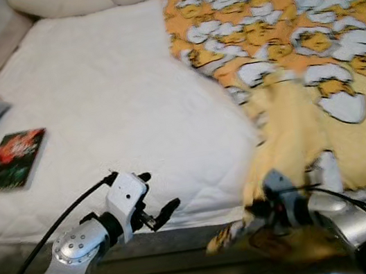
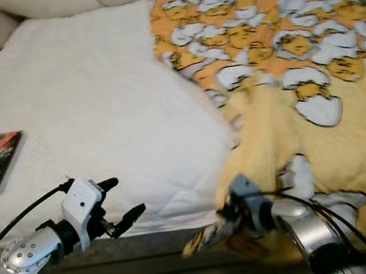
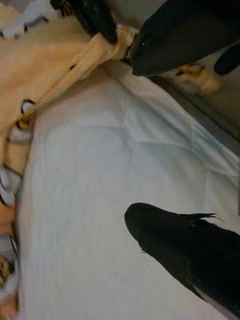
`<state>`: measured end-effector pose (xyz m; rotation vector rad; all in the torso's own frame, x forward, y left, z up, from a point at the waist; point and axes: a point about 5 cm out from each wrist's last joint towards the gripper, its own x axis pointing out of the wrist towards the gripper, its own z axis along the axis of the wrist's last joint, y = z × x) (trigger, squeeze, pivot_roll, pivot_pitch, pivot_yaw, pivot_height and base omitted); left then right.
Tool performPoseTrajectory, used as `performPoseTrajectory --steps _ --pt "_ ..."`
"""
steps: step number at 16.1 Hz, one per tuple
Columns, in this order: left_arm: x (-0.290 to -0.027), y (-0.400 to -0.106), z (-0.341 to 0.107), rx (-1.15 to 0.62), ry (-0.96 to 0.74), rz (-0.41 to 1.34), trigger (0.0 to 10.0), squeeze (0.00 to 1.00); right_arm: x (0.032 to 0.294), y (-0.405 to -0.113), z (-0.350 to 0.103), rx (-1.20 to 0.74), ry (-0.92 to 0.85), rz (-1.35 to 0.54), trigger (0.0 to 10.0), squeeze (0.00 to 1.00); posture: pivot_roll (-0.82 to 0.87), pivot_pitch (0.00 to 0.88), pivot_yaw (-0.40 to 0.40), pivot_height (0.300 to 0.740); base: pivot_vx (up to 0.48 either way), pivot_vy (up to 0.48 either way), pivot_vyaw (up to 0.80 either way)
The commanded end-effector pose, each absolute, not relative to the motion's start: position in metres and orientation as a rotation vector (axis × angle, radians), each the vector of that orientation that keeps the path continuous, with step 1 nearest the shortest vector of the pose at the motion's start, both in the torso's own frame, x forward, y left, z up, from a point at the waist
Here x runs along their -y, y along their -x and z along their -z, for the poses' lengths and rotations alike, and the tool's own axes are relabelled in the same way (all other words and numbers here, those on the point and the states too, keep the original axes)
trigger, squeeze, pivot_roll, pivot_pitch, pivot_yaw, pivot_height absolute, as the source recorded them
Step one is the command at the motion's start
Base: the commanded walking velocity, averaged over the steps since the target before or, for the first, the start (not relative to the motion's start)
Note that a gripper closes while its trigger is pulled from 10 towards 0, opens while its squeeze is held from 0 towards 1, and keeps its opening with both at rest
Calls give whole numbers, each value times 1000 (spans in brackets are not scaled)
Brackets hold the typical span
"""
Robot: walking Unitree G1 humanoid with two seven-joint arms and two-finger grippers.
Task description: Clean up the room
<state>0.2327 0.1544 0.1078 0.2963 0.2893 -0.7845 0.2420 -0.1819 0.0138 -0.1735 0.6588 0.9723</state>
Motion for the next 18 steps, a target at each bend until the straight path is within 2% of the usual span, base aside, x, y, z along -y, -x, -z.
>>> performPoseTrajectory --steps 1,2,4,6,7,8,9,11,12,13,15,16,17,18 --pt "-151 -236 -107 -278 -308 799 10000 55 187 -216 -34 -635 256 -1245 0 0 -61 0 45 740 0 0 0" --pt "-148 -238 -106 -275 -307 805 10000 55 193 -199 -39 -669 284 -1373 0 0 -61 0 46 740 0 0 0" --pt "-146 -238 -106 -269 -303 815 10000 51 195 -182 -47 -723 243 -1488 0 0 -64 0 47 740 0 0 0" --pt "-145 -239 -106 -265 -298 820 10000 55 192 -176 -53 -721 234 -1507 0 0 -64 0 45 740 0 0 0" --pt "-145 -241 -105 -265 -300 819 10000 51 192 -183 -46 -721 295 -1421 10000 0 -66 0 47 740 0 0 0" --pt "-143 -244 -104 -258 -302 816 10000 51 193 -198 -42 -700 338 -1265 10000 722 -72 0 52 740 0 0 0" --pt "-142 -245 -104 -255 -298 815 10000 47 192 -205 -44 -674 312 -1202 10000 1000 -74 0 52 740 0 0 0" --pt "-139 -253 -101 -251 -287 785 10000 47 191 -228 -56 -558 231 -1003 10000 1000 -85 0 56 740 0 0 0" --pt "-138 -259 -100 -252 -279 752 10000 47 188 -228 -61 -526 188 -993 10000 1000 -92 0 59 740 0 0 0" --pt "-138 -261 -99 -252 -274 740 10000 47 186 -227 -61 -520 171 -995 10000 1000 -97 0 62 740 0 0 0" --pt "-139 -268 -95 -260 -256 710 10000 0 176 -197 -58 -596 155 -1171 10000 1000 -116 0 73 740 0 0 0" --pt "-139 -270 -95 -260 -254 704 10000 0 176 -192 -55 -611 182 -1162 10000 1000 -118 0 69 740 0 0 0" --pt "-138 -277 -94 -253 -238 665 10000 0 181 -203 -51 -582 182 -1007 10000 1000 -118 0 63 740 0 0 0" --pt "-137 -279 -93 -252 -231 651 10000 0 182 -207 -50 -573 173 -947 10000 1000 -118 0 63 740 0 0 0"
